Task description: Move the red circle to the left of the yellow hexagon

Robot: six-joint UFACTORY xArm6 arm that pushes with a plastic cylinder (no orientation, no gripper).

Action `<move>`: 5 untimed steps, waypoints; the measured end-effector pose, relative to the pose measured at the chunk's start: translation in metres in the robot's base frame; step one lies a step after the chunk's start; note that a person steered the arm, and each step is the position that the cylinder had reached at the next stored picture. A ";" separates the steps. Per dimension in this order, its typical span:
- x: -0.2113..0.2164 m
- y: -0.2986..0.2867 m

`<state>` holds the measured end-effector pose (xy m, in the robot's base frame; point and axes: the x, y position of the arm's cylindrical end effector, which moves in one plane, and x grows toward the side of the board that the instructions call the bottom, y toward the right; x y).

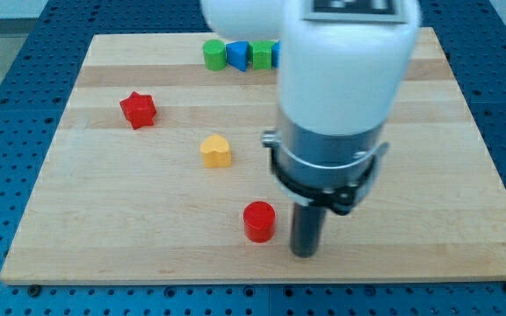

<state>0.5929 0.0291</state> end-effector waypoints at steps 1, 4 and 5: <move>0.000 -0.033; -0.001 -0.061; -0.005 -0.075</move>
<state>0.5878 -0.0456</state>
